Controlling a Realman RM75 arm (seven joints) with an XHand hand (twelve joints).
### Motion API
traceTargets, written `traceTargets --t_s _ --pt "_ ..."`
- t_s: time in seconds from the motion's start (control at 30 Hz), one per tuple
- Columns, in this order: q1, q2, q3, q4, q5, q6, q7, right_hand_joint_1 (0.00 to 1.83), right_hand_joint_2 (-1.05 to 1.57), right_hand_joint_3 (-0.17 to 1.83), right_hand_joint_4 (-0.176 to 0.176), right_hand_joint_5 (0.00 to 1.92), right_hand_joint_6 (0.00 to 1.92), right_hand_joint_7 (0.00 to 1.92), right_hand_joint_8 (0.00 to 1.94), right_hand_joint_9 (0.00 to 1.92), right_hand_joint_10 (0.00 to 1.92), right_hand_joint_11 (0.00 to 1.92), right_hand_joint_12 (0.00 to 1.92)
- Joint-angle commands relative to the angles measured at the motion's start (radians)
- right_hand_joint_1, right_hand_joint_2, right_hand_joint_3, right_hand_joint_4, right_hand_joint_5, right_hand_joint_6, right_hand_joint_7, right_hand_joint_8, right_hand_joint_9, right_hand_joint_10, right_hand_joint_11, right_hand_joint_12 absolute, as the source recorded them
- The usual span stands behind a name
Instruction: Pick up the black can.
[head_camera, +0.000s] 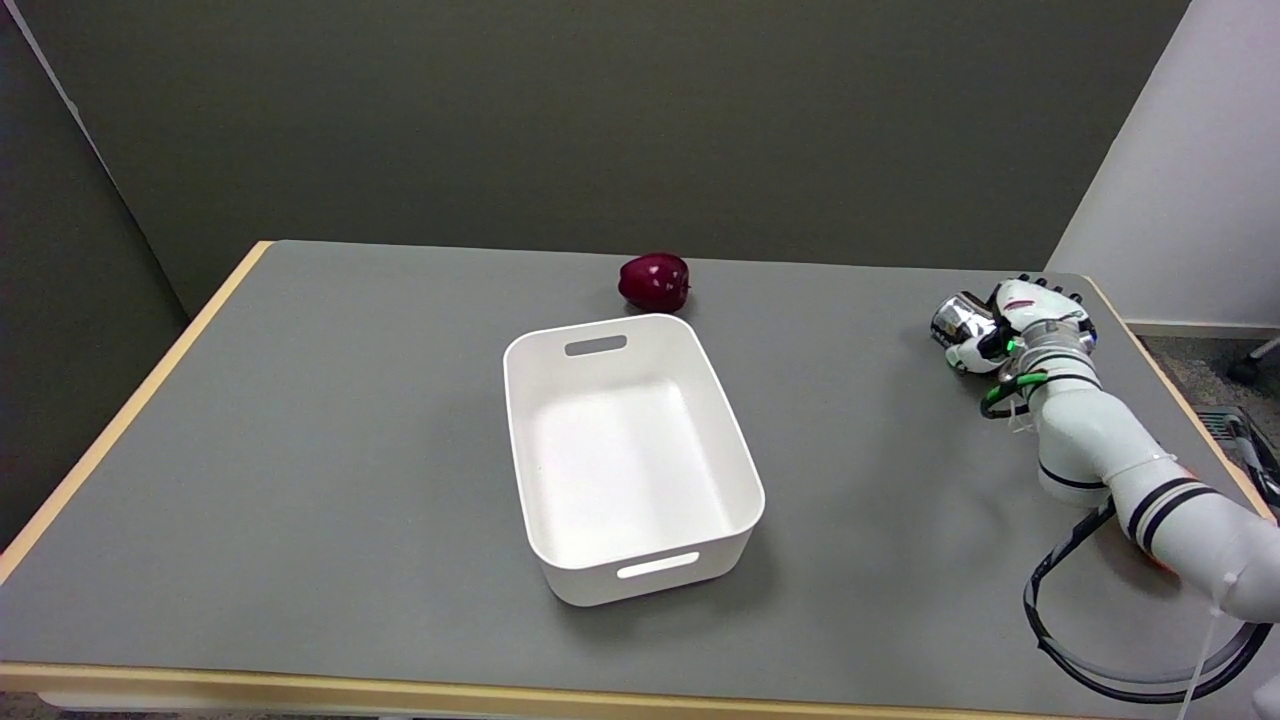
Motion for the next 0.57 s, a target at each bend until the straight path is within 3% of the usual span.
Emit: traceTargets --t_s 0.03,0.33,0.57 --pt "-0.022 0.0 0.137 0.171 -0.421 -0.031 0.272 1.16 1.18 0.28 -0.176 0.6 1.56 0.66 1.59 0.77 1.55 0.48 1.91" --pt "-0.06 -0.003 0.089 0.438 -0.694 -0.011 0.714 1.16 1.17 0.3 -0.176 0.61 1.55 0.67 1.58 0.79 1.56 0.51 1.92" --pt "-0.015 -0.033 -0.203 0.559 -0.895 -0.029 0.984 1.18 1.14 0.3 -0.176 0.66 1.49 0.71 1.51 0.82 1.49 0.59 1.91"
